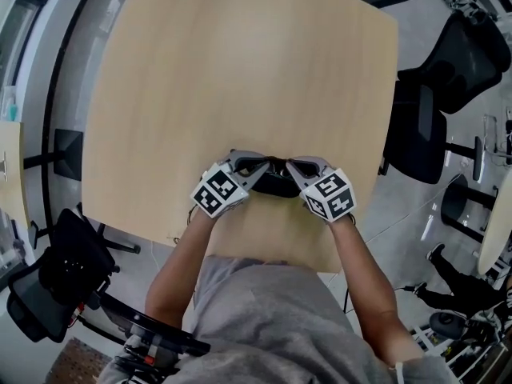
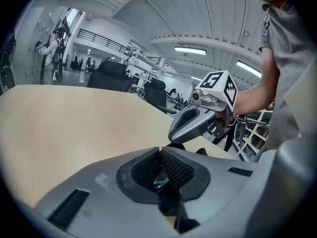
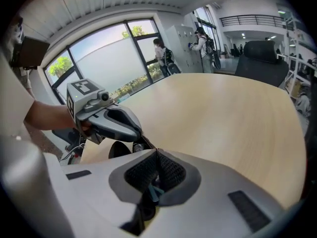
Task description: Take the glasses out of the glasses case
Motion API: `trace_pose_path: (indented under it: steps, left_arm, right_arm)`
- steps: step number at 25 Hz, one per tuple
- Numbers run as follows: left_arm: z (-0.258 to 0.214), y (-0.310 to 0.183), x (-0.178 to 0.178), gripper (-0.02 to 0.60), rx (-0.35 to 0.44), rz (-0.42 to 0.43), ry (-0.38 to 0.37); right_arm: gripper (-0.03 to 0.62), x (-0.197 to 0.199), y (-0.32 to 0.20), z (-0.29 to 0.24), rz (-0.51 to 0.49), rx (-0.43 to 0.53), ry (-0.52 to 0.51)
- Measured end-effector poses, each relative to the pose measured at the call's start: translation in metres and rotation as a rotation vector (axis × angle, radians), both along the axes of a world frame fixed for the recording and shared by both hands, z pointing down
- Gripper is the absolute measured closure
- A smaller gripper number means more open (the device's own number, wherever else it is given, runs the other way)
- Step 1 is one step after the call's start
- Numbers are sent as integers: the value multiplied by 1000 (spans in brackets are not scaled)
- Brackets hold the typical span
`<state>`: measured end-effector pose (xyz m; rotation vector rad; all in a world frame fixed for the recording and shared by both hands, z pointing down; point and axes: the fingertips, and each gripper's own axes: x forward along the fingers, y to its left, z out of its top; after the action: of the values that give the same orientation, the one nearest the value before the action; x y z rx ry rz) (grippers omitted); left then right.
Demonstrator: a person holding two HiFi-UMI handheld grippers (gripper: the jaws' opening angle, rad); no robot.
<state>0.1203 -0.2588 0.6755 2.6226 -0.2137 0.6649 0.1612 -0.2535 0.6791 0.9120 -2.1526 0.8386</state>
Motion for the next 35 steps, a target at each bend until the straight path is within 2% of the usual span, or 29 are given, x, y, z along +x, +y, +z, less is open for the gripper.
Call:
trace_pose_path:
  steps: [4,7,10,13,16,18,26,30,35]
  left_arm:
    - [2,11,-4,575,-13,-7,21]
    - [10,15,-10,575,-38,-53,41]
    - [11,16,-12,575,-44,-86,59]
    - [12,14,-12,575,-37,-103,68]
    - [14,12,-14,575,-38,-115,77]
    - [14,11,-15,575,-42,-120,87]
    - [5,11,-22,575,-14,-132,97]
    - [-3,5,-22,575,-2,-172,101]
    - [-20,-4,-28,575,16,-211,132]
  right_arm:
    - [586,-19,10,0,-93,32,10]
    - [585,-30,14,-10,-172,139,51]
    - [583,-48,33,-21,-313,244,96]
    - [582,-55,53,-9,-470,271,230]
    - [559,-53,58,14,-551,266,369]
    - [515,-51,56,27,-579,244,440]
    - [513,-48,51,53,-662,211,604]
    - [543,-43,51,52,-679,190,600]
    - [549,-33,53,40,-626,176,582]
